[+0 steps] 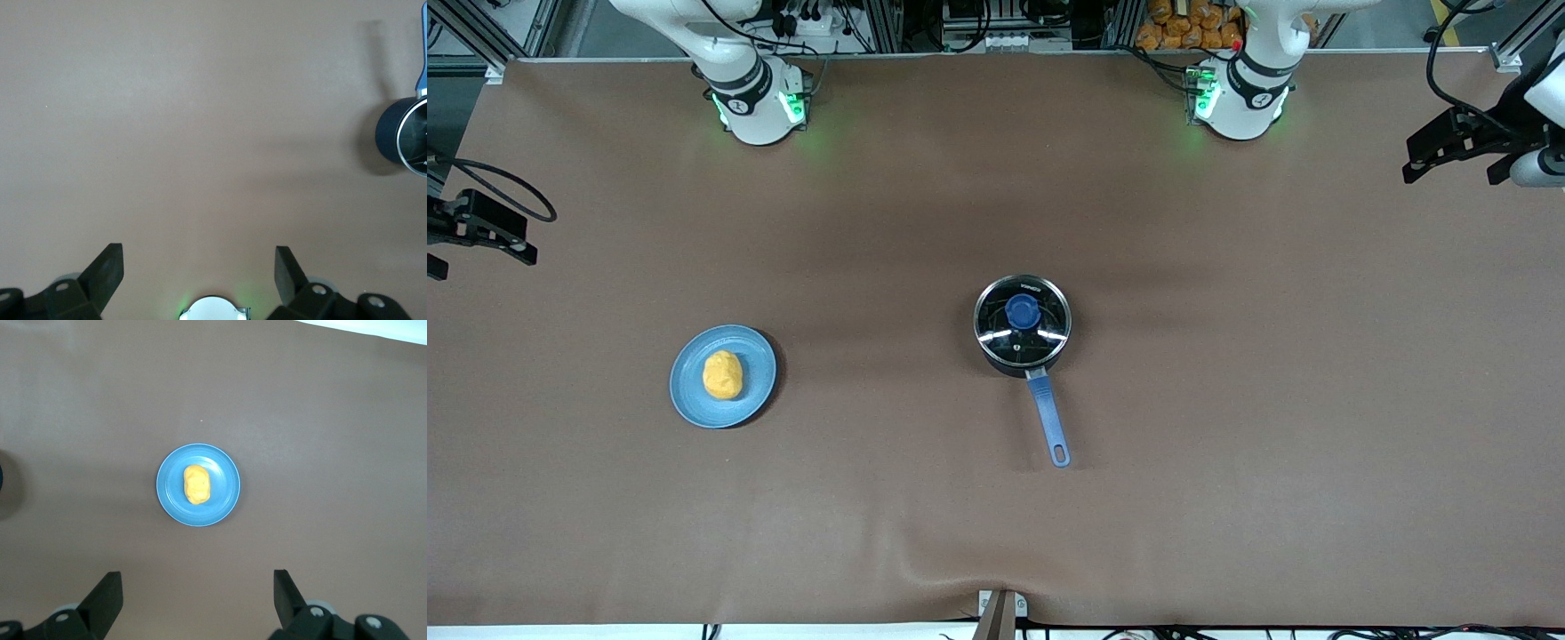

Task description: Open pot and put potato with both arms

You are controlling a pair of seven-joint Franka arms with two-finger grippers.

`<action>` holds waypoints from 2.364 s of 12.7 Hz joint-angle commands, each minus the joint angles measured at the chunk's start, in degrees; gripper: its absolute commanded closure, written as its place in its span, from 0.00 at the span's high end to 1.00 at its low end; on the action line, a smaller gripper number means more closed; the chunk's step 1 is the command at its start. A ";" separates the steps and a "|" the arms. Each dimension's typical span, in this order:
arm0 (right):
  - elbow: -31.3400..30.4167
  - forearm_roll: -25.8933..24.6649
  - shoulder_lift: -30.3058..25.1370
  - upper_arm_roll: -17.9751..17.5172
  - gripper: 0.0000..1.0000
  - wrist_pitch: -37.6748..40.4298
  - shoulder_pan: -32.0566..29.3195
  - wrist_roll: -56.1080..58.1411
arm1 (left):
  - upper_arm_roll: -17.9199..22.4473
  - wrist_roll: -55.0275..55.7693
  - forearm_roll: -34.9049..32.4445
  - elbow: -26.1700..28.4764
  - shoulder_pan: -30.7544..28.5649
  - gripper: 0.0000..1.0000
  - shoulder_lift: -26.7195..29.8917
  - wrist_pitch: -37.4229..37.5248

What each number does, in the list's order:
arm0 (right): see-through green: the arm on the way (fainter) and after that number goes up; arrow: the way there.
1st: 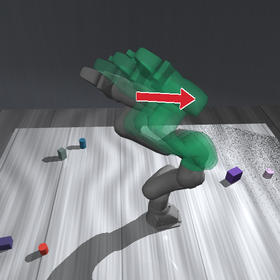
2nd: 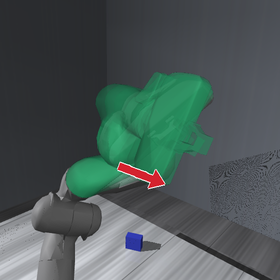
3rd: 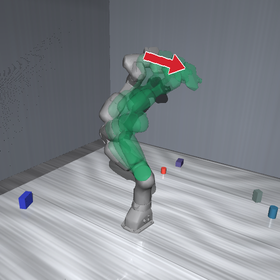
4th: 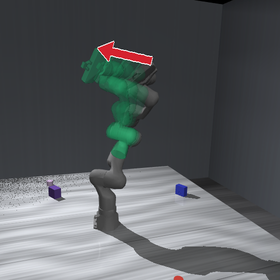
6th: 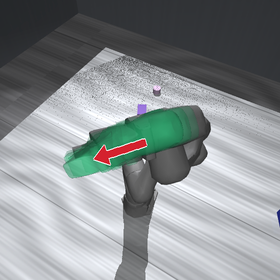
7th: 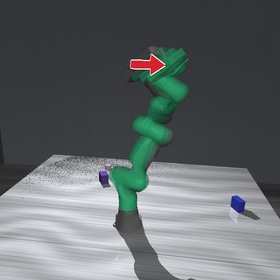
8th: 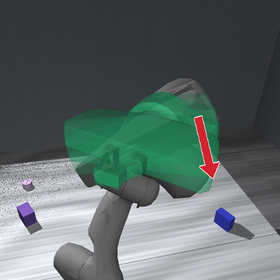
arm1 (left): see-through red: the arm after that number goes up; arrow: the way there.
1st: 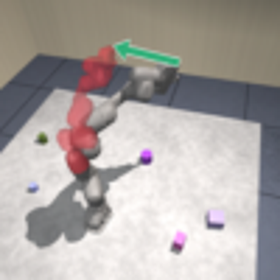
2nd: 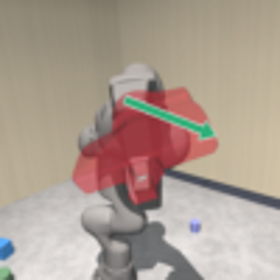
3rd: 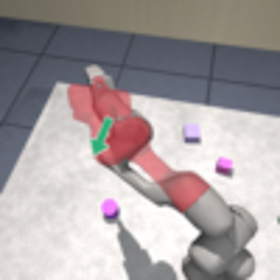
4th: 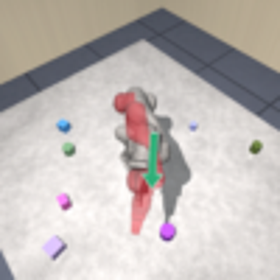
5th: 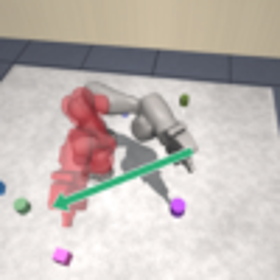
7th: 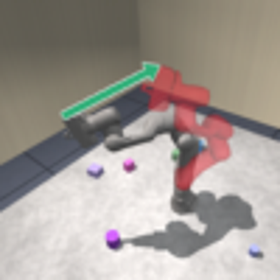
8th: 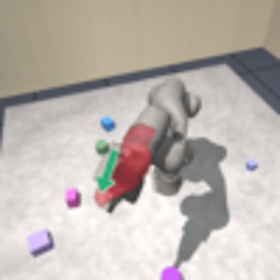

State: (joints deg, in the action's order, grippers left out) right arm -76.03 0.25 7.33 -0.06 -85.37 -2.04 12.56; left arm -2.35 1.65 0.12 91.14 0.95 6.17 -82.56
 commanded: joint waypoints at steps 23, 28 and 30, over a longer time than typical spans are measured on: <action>-14.28 2.04 14.82 -0.12 1.00 -7.04 7.93 -0.25 | -3.36 4.31 2.42 -6.85 5.89 1.00 -11.96 -3.13; -26.87 1.33 17.36 0.06 1.00 -26.75 3.81 3.94 | -4.59 28.62 1.99 -7.03 21.42 1.00 -21.00 -10.93; -27.15 1.42 19.47 -0.03 1.00 -27.56 2.66 4.40 | -4.59 32.54 1.64 -7.03 25.05 1.00 -24.96 -17.34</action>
State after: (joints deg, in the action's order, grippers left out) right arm -102.35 1.49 25.89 0.61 -111.70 2.21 15.50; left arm -7.43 31.33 1.91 86.03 23.58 -14.93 -96.44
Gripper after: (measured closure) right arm 0.000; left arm 0.000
